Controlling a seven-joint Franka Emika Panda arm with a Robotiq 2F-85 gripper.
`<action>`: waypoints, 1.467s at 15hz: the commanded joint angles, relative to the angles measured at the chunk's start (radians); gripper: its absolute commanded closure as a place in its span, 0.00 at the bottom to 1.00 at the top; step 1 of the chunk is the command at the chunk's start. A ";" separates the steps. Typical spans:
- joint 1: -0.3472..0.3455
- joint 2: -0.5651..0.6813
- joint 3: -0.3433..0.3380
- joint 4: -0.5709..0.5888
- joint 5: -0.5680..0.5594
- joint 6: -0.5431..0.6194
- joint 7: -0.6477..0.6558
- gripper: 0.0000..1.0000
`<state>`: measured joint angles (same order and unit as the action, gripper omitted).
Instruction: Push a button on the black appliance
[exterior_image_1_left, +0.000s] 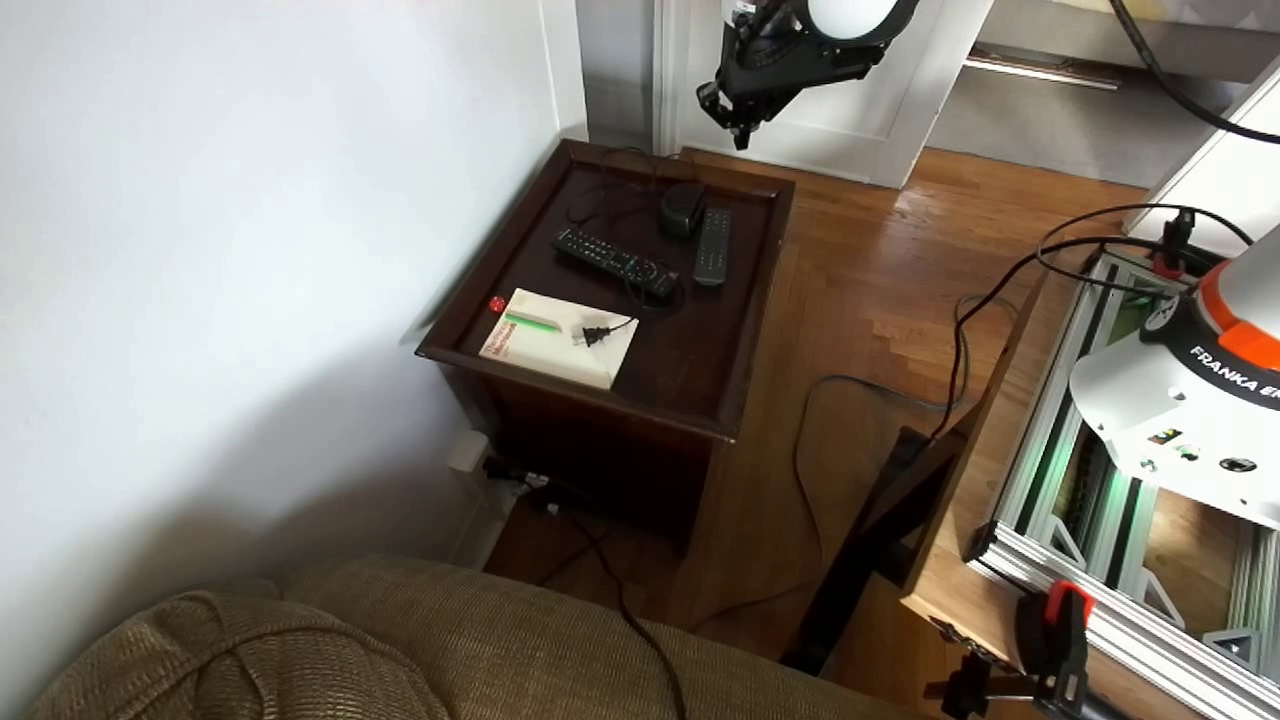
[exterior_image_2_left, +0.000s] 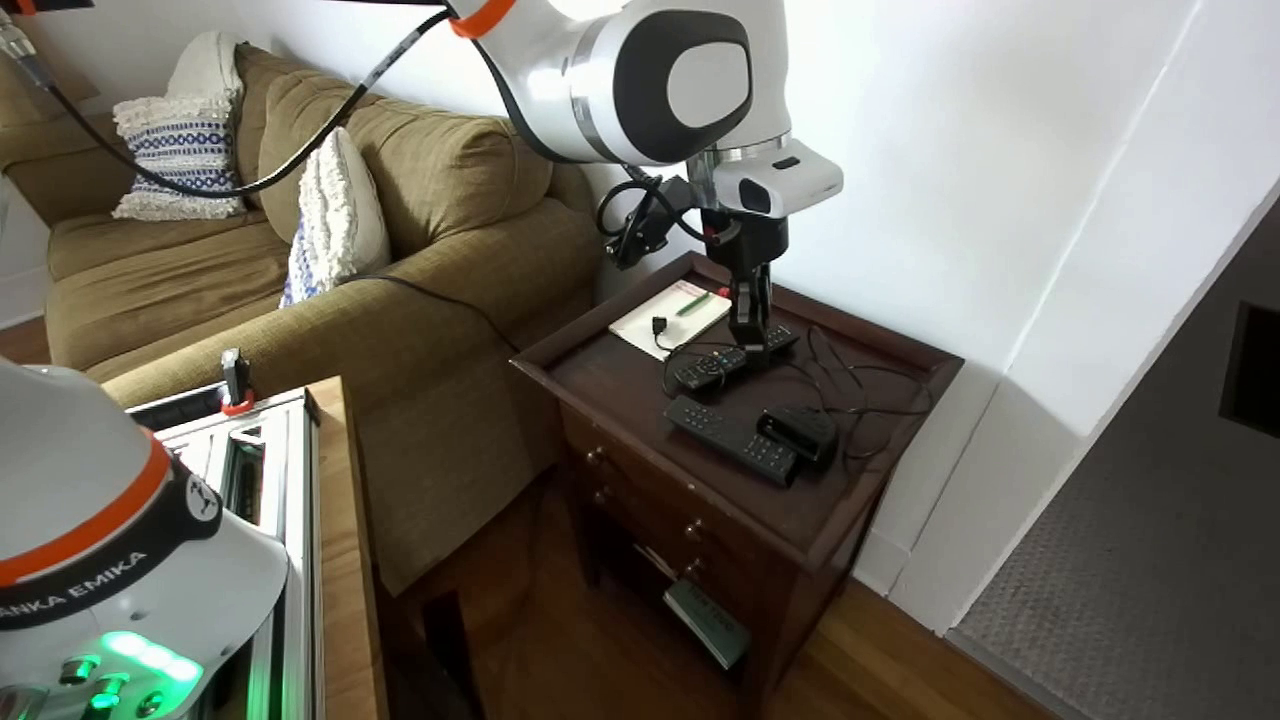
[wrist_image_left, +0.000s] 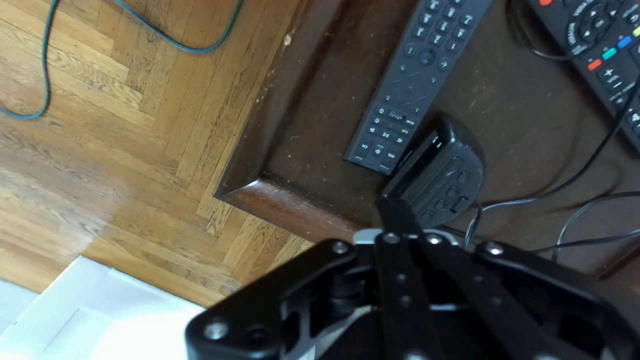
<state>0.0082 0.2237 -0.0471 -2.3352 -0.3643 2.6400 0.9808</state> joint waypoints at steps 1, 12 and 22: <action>0.033 0.000 -0.032 0.001 0.015 0.001 -0.011 0.99; 0.064 0.161 -0.049 0.094 0.089 0.126 -0.056 1.00; 0.153 0.372 -0.173 0.229 0.163 0.231 -0.055 1.00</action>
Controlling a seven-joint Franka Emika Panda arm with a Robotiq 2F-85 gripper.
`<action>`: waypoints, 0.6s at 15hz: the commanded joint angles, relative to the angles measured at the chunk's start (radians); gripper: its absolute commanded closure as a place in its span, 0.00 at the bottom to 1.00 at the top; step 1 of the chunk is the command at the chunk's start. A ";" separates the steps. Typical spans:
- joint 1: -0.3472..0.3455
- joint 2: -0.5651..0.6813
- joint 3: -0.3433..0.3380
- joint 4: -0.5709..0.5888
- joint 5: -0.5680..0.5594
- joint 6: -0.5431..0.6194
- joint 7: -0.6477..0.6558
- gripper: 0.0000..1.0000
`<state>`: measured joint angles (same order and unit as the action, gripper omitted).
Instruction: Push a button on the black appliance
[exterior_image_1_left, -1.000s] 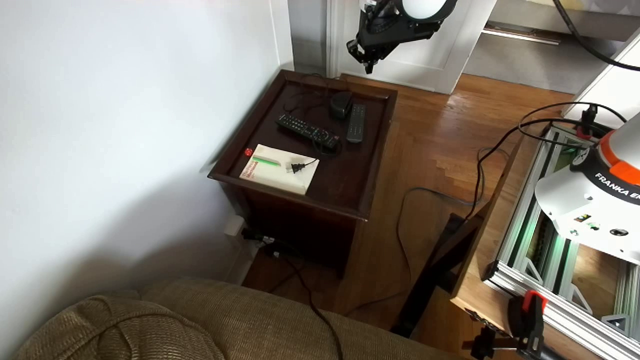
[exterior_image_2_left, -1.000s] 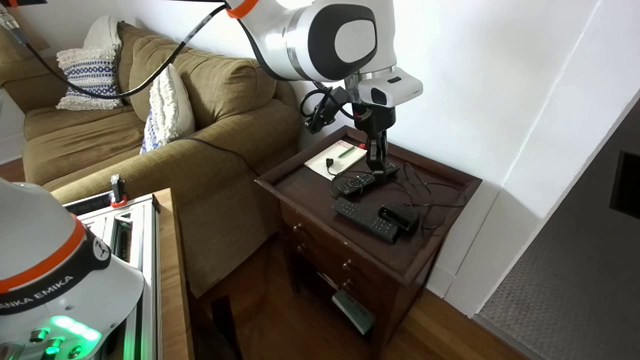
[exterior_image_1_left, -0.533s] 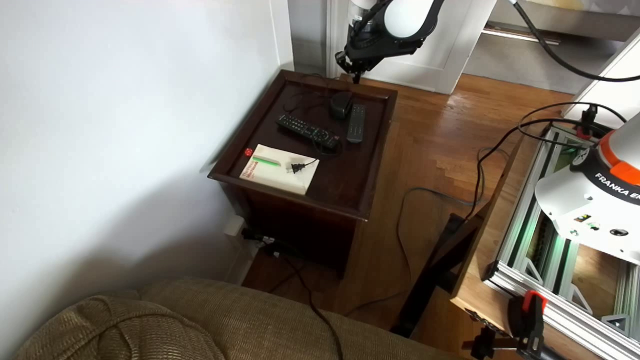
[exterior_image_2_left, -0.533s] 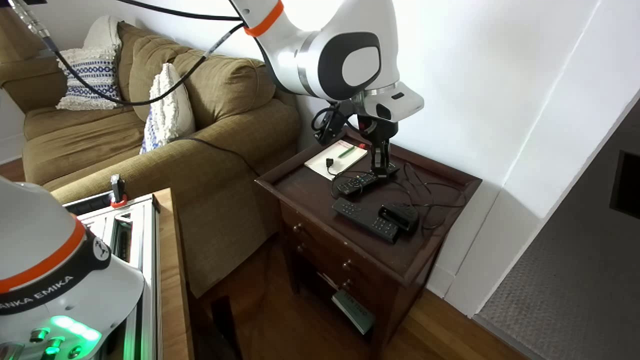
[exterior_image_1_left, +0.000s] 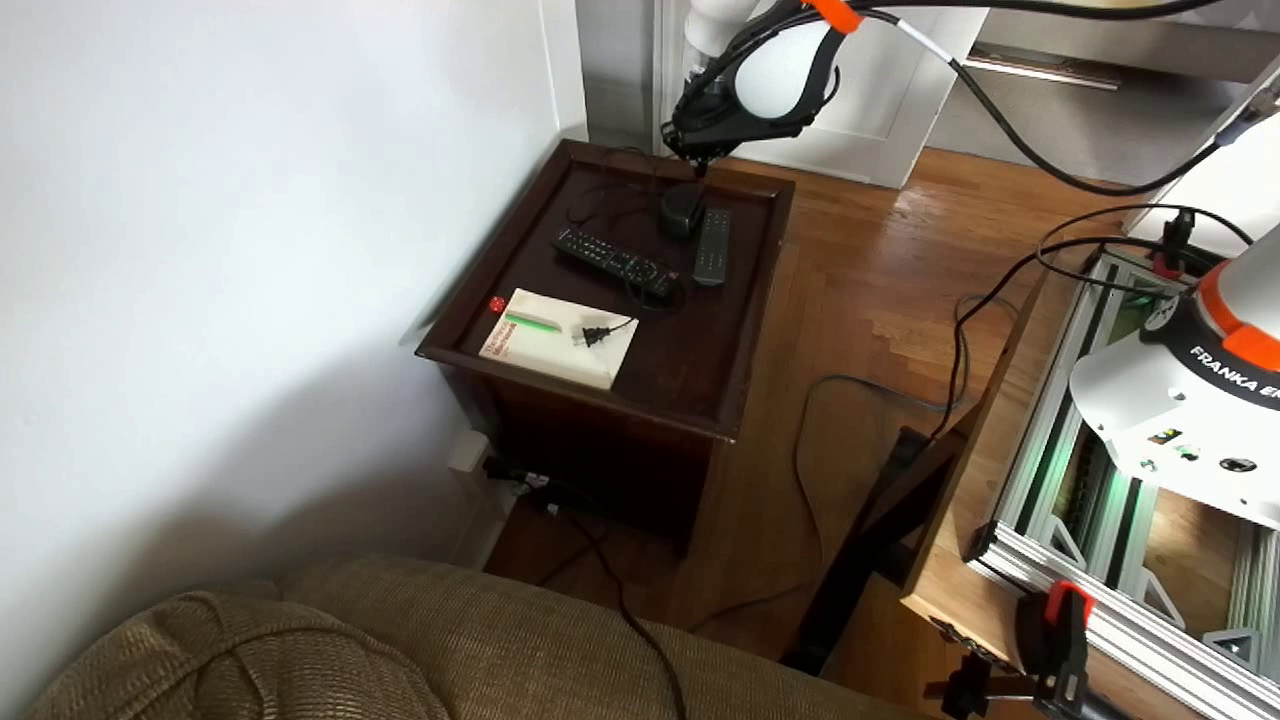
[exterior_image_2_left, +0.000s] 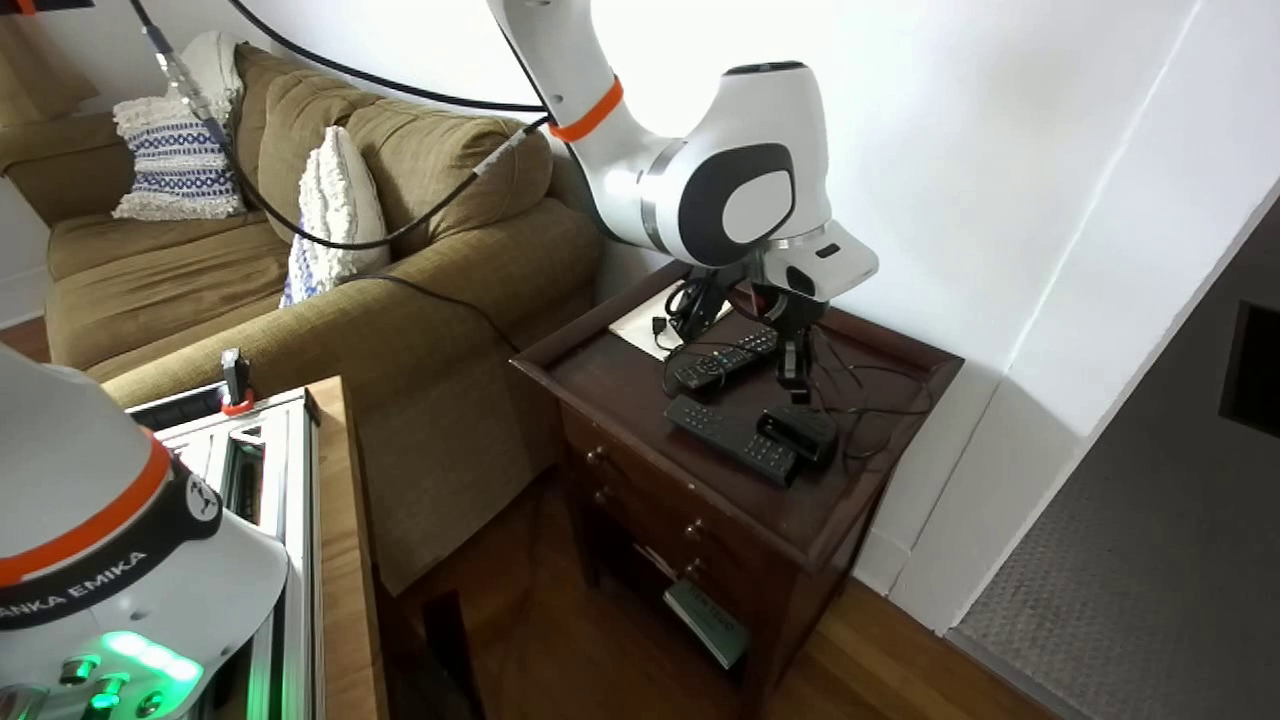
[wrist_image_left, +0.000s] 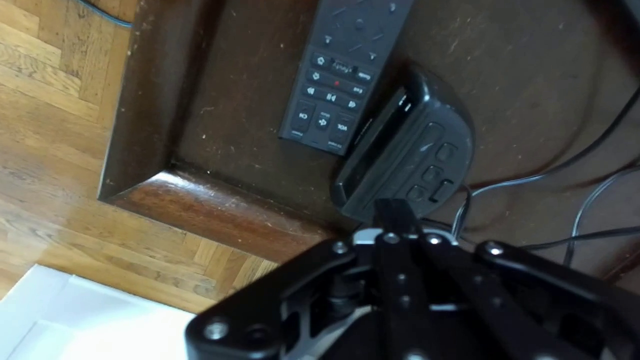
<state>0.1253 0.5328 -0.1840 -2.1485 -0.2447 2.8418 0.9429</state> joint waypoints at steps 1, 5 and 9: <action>0.045 0.073 -0.044 0.048 0.051 0.029 -0.018 1.00; 0.066 0.113 -0.064 0.079 0.080 0.025 -0.021 1.00; 0.077 0.139 -0.080 0.100 0.093 0.024 -0.025 1.00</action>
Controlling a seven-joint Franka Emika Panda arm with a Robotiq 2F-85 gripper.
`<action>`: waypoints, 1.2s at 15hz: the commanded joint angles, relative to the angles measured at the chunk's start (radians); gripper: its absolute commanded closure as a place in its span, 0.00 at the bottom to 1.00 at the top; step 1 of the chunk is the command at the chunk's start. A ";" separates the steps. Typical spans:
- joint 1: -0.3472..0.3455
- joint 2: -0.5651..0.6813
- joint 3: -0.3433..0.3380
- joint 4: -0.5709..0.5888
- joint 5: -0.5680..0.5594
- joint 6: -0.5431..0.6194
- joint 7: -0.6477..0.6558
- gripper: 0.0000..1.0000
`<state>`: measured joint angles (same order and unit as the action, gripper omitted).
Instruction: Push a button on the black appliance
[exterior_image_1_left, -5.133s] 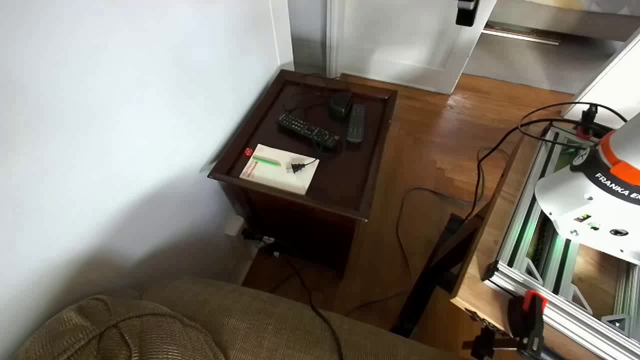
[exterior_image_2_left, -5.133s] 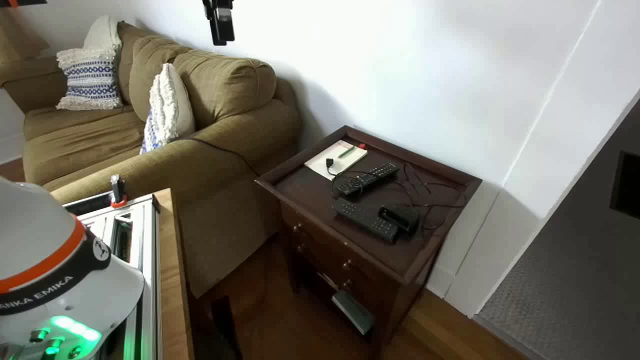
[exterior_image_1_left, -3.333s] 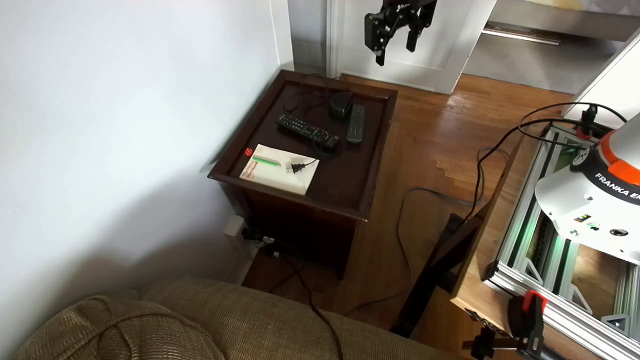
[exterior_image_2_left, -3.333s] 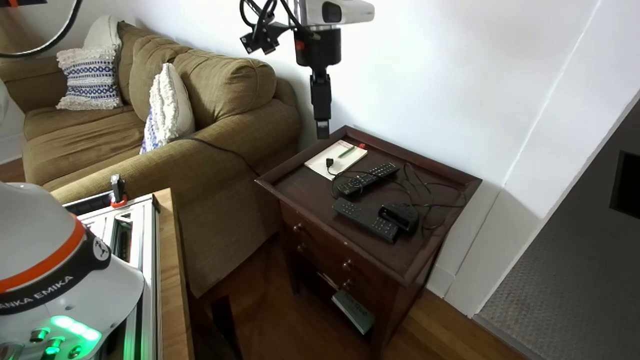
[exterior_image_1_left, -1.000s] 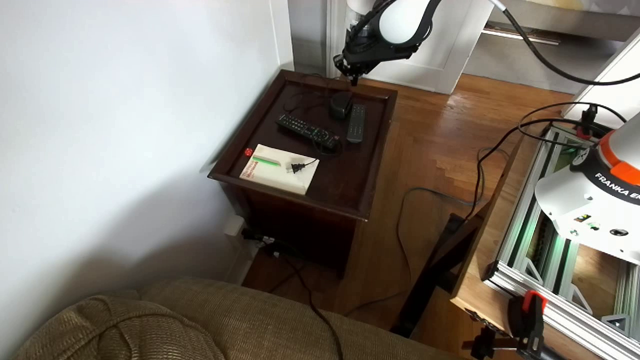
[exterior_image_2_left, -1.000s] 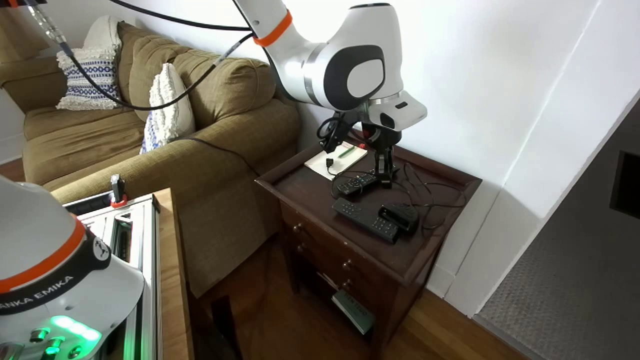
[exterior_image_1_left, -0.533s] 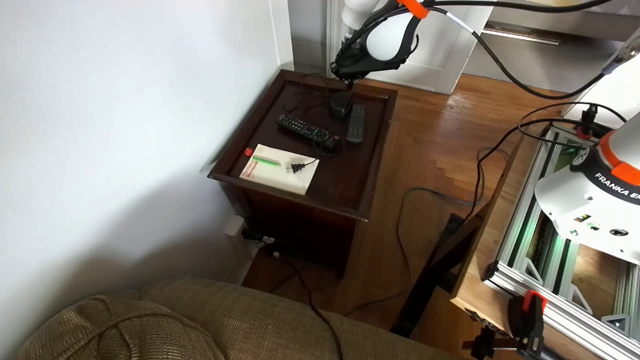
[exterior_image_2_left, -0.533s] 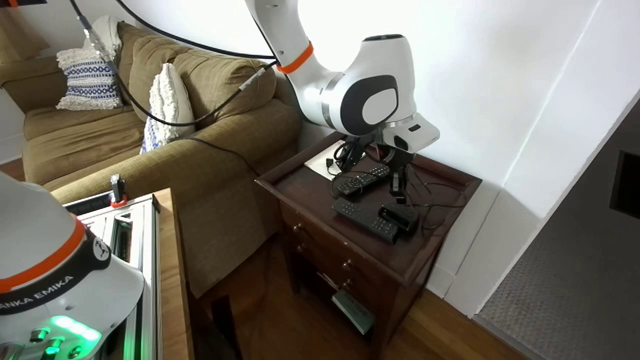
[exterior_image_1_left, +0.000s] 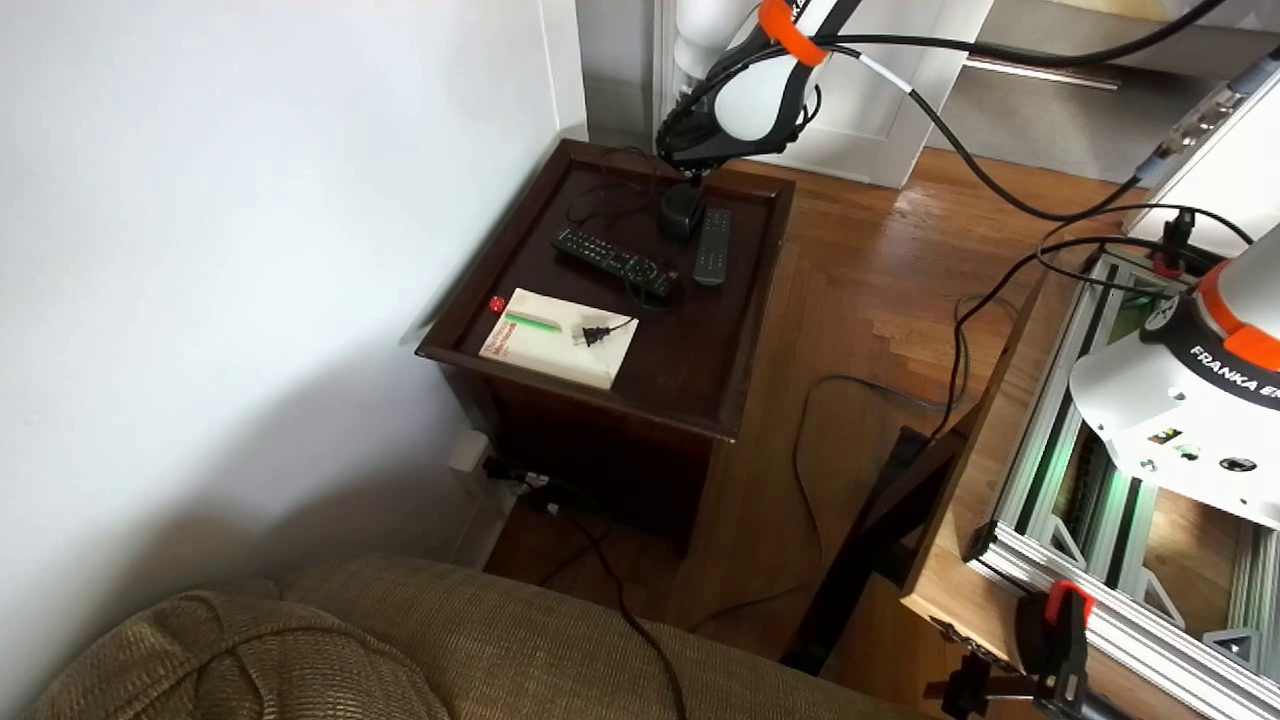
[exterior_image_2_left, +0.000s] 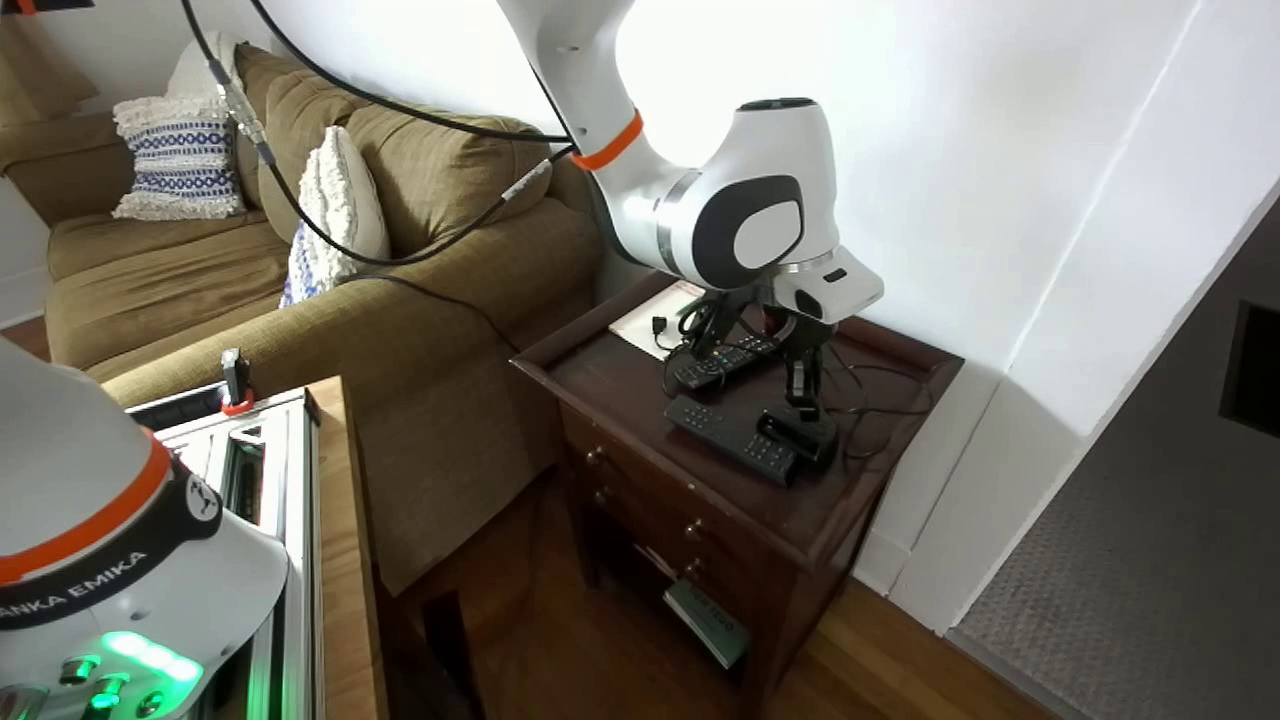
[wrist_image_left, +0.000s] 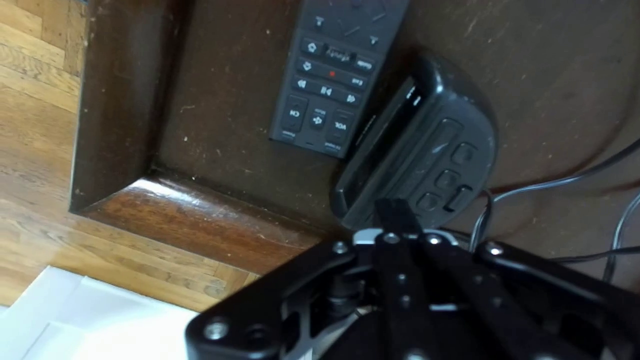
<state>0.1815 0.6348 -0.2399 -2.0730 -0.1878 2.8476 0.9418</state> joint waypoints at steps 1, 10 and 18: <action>0.021 0.041 -0.026 0.029 0.042 0.014 -0.025 1.00; 0.042 0.068 -0.044 0.051 0.051 0.016 -0.026 1.00; 0.061 0.082 -0.055 0.067 0.047 0.015 -0.024 1.00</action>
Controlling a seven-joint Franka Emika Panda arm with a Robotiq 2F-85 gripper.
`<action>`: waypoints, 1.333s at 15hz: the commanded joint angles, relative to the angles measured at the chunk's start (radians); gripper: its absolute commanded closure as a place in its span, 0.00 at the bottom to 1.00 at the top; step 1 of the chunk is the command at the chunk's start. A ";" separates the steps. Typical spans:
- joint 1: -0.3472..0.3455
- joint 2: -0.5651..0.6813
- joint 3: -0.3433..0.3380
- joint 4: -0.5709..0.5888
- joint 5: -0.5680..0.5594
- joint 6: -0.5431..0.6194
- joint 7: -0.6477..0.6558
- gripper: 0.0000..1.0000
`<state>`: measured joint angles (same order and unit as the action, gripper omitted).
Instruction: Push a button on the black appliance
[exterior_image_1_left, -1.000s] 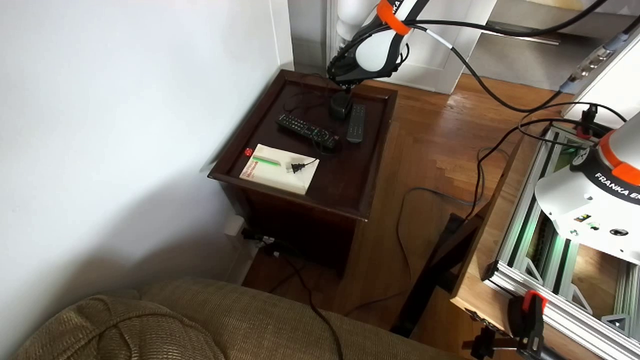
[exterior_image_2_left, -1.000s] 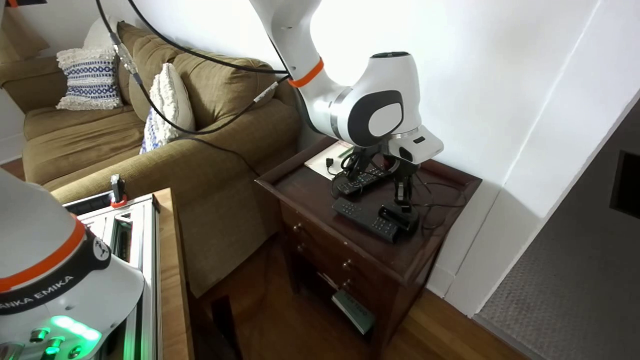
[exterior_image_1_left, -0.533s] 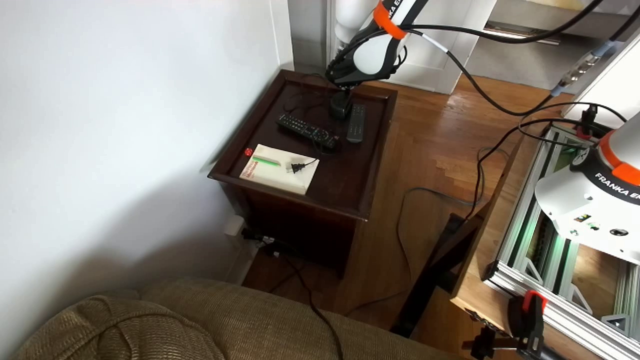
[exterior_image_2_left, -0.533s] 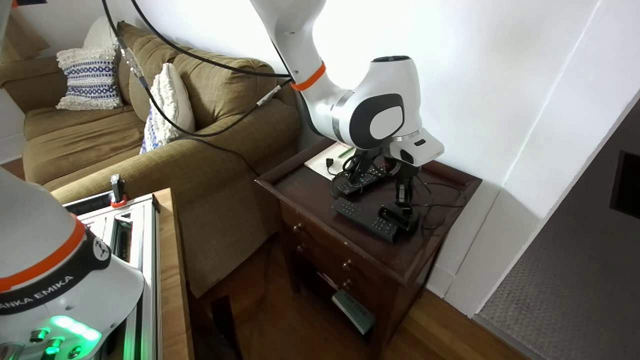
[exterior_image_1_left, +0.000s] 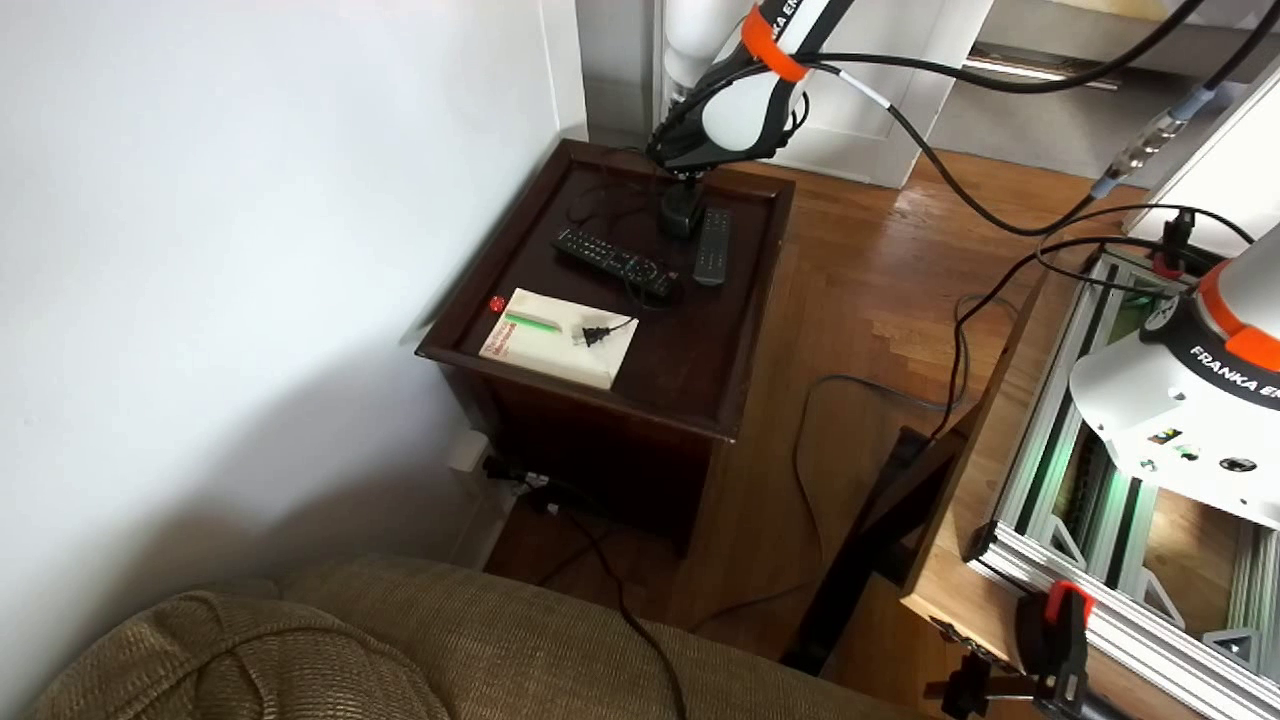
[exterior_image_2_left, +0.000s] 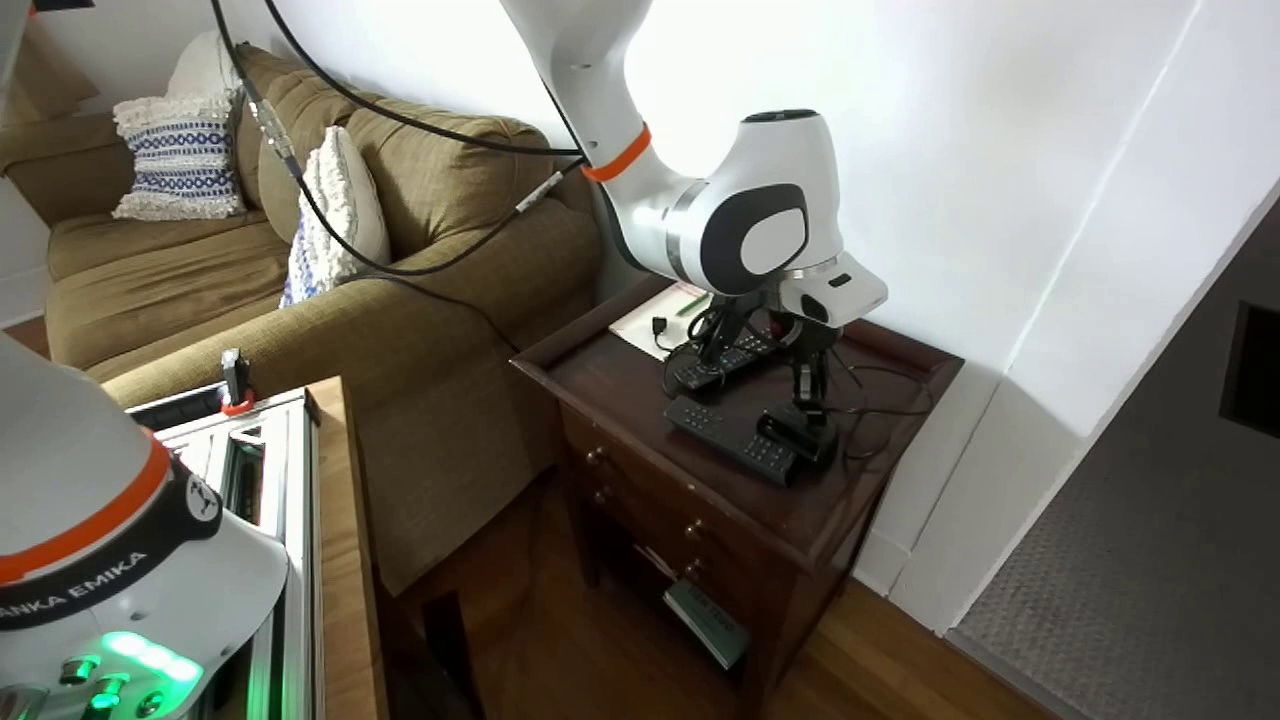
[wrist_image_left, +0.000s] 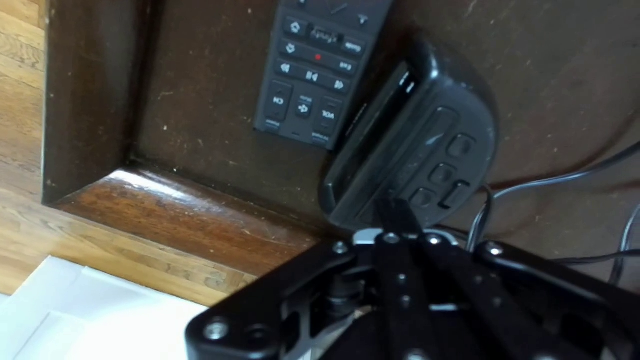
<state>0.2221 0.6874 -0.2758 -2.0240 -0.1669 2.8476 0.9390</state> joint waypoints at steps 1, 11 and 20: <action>0.023 0.033 -0.020 0.021 0.025 0.015 -0.021 1.00; 0.057 0.068 -0.041 0.024 0.021 0.007 -0.011 1.00; 0.126 0.125 -0.111 0.003 0.009 0.035 0.025 1.00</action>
<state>0.3237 0.7255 -0.3605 -2.0110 -0.1670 2.8485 0.9404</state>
